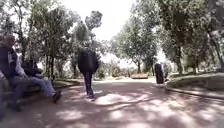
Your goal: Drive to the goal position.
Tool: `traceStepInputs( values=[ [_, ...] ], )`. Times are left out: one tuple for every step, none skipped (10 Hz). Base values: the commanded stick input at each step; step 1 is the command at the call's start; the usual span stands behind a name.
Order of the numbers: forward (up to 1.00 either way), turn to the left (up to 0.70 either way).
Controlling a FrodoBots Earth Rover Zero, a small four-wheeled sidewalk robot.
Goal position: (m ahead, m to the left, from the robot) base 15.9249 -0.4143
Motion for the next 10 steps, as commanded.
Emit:
traceStepInputs(
  values=[
    [0.0,0.0],
    [0.0,0.0],
    [0.48,0.0],
    [0.7,0.0],
    [0.7,0.0],
    [0.7,0.0],
    [0.7,0.0],
    [0.7,0.0],
    [0.7,0.0],
    [0.7,0.0]
  ],
)
